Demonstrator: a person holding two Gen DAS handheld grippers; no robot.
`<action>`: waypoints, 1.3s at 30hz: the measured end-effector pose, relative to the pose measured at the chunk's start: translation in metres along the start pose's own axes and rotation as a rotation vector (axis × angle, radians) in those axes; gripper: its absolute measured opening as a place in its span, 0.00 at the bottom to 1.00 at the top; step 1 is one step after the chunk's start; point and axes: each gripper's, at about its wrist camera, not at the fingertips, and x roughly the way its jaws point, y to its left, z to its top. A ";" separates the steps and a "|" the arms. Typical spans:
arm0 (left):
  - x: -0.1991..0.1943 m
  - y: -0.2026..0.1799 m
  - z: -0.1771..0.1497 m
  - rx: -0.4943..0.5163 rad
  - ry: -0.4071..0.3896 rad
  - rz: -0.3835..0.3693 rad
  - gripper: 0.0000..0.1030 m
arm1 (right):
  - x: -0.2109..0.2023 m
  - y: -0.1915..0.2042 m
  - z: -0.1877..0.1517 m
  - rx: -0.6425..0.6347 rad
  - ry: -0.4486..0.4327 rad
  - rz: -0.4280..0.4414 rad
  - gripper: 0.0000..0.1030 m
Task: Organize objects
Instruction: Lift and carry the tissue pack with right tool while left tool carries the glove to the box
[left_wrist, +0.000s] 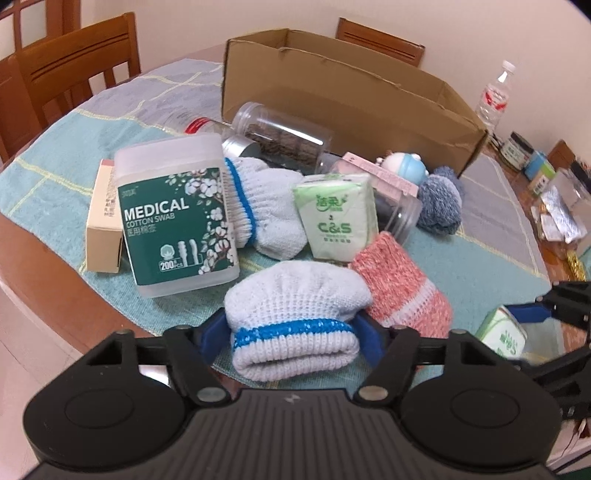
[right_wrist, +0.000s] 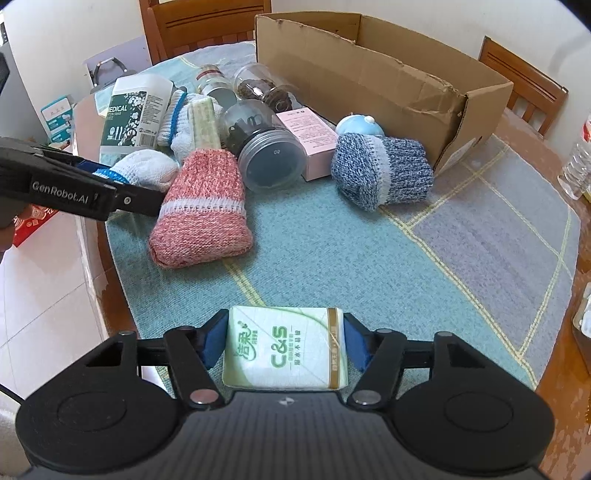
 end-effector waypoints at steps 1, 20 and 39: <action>0.000 -0.001 0.000 0.005 0.000 0.001 0.65 | 0.000 0.000 0.000 0.001 0.001 -0.003 0.67; -0.055 -0.009 0.031 0.109 -0.004 0.016 0.63 | -0.034 -0.016 0.034 0.060 -0.023 -0.064 0.66; -0.045 -0.040 0.159 0.355 -0.051 -0.129 0.63 | -0.068 -0.050 0.132 0.233 -0.104 -0.130 0.66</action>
